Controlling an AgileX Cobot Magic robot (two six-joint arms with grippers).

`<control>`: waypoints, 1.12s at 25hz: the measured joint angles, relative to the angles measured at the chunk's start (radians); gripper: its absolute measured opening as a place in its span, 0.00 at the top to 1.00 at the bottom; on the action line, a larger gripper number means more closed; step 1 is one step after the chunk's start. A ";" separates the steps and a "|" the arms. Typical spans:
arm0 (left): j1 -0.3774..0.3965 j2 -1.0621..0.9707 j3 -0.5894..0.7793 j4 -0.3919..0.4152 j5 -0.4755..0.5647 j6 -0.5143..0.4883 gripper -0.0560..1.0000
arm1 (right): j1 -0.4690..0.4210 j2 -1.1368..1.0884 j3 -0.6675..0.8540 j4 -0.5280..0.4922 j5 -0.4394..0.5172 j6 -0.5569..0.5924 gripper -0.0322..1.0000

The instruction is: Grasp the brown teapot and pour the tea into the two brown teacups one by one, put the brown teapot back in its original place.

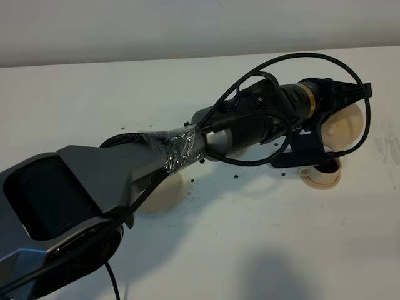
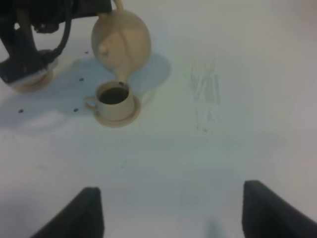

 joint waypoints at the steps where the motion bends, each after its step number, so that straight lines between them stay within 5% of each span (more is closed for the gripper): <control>1: 0.000 -0.004 0.000 -0.016 0.010 -0.013 0.86 | 0.000 0.000 0.000 0.000 0.000 0.000 0.41; 7: 0.024 -0.054 0.007 -0.068 0.067 -0.151 0.86 | 0.000 0.000 0.000 0.000 0.000 0.000 0.41; 14: 0.058 -0.128 0.008 -0.146 0.205 -0.440 0.86 | 0.000 0.000 0.000 0.000 0.000 0.000 0.41; 28: 0.057 -0.246 0.008 -0.626 0.651 -0.907 0.86 | 0.000 0.000 0.000 0.000 0.000 0.000 0.41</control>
